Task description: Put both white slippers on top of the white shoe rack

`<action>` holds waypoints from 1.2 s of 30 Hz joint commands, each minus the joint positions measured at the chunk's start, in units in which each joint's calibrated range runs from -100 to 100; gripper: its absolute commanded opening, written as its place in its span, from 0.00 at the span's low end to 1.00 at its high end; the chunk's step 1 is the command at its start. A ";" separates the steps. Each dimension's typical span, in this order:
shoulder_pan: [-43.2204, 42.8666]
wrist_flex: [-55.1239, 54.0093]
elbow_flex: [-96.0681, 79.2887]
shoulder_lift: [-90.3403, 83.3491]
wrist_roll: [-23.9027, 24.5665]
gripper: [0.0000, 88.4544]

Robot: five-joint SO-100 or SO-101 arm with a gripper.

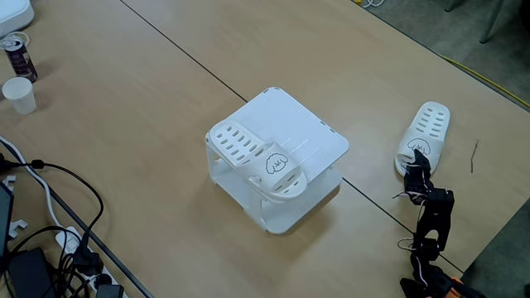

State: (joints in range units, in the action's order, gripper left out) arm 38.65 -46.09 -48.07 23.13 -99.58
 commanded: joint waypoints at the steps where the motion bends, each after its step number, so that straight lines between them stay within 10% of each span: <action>1: 1.56 -1.27 6.71 1.56 -0.42 0.25; 23: 2.22 -1.27 15.28 7.20 -0.42 0.24; 30: 2.22 -1.27 15.28 7.37 -0.42 0.00; 36: 2.30 -1.19 15.28 7.37 -0.42 0.01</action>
State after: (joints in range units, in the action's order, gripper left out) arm 40.45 -46.44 -35.40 31.22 -99.58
